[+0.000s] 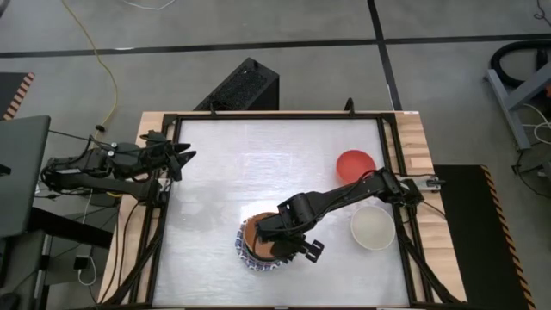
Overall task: Nest bowls inside each other
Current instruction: Stack the yellow bowl into the green bowl
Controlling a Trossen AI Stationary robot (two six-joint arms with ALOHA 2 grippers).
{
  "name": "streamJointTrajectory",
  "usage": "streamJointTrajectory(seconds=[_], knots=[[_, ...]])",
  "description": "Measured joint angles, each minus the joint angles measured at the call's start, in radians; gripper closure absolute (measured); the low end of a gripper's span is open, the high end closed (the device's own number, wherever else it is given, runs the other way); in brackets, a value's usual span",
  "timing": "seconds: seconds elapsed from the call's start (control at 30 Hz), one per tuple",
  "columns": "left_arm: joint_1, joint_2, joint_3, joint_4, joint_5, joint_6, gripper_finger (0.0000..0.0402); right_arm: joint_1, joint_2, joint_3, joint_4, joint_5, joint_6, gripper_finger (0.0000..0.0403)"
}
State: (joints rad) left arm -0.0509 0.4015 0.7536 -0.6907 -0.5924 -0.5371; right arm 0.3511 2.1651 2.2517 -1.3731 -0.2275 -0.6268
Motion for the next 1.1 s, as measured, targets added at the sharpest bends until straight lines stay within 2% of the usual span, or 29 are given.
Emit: streamJointTrajectory(seconds=[0.43,0.67,0.9,1.1], knots=[[0.0,0.0,0.0,0.0,-0.016,-0.008,0.0221,-0.016,0.0,0.0,0.009,0.044,0.07,0.0335],[0.0,0.0,0.0,0.0,-0.017,-0.01,0.0221,-0.018,0.0,0.0,0.021,0.035,0.087,0.0279],[0.0,0.0,0.0,-0.001,-0.018,-0.007,0.0221,-0.027,0.0,0.0,0.025,0.039,0.181,0.0212],[0.0,0.0,0.0,-0.001,-0.022,-0.007,0.0221,-0.033,0.0,0.0,0.03,0.039,0.246,0.0197]])
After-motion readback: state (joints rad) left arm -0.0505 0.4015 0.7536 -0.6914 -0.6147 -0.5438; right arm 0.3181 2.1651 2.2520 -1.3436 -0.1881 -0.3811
